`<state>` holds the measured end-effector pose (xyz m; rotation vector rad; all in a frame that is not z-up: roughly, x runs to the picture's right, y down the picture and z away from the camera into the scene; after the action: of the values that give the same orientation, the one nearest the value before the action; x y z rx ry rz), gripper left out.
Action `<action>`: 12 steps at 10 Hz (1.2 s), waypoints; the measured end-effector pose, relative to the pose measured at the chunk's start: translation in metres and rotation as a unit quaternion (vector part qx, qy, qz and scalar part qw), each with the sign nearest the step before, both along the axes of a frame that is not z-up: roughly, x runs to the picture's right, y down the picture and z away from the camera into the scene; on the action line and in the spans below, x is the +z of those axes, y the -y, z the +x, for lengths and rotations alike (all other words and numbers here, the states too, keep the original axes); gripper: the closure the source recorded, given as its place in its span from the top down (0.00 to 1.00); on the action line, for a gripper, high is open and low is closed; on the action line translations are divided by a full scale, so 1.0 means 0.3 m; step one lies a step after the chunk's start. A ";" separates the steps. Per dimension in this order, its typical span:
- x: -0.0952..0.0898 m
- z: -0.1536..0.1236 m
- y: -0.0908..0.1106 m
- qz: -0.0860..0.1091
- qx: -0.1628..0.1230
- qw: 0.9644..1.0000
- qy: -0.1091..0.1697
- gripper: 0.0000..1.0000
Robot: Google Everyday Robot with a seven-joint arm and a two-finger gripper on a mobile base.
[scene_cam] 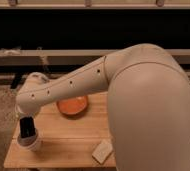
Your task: Place the eraser in the ceramic cup
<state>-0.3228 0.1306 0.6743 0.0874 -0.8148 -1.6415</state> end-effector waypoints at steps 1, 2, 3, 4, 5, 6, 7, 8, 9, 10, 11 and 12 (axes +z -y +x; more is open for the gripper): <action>0.011 -0.007 -0.018 0.000 0.004 1.000 0.001 0.23; 0.023 -0.010 -0.028 0.002 0.010 1.000 0.002 0.34; 0.030 -0.010 -0.031 0.004 0.013 1.000 0.002 0.41; 0.038 -0.008 -0.034 0.006 0.018 1.000 0.001 0.52; 0.042 -0.008 -0.039 0.007 0.020 1.000 0.001 0.63; 0.040 -0.008 -0.043 0.007 0.022 1.000 0.003 0.72; 0.037 0.000 -0.046 0.007 0.024 1.000 0.005 0.79; 0.033 0.004 -0.047 0.007 0.026 1.000 0.007 0.80; 0.026 0.012 -0.052 0.005 0.027 1.000 0.008 0.80; 0.019 0.020 -0.054 0.003 0.028 1.000 0.010 0.80; 0.008 0.029 -0.053 0.002 0.030 0.999 0.013 0.80; -0.001 0.030 -0.052 0.002 0.030 0.999 0.016 0.80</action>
<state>-0.3137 0.1462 0.6741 0.1401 -0.8268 -1.5885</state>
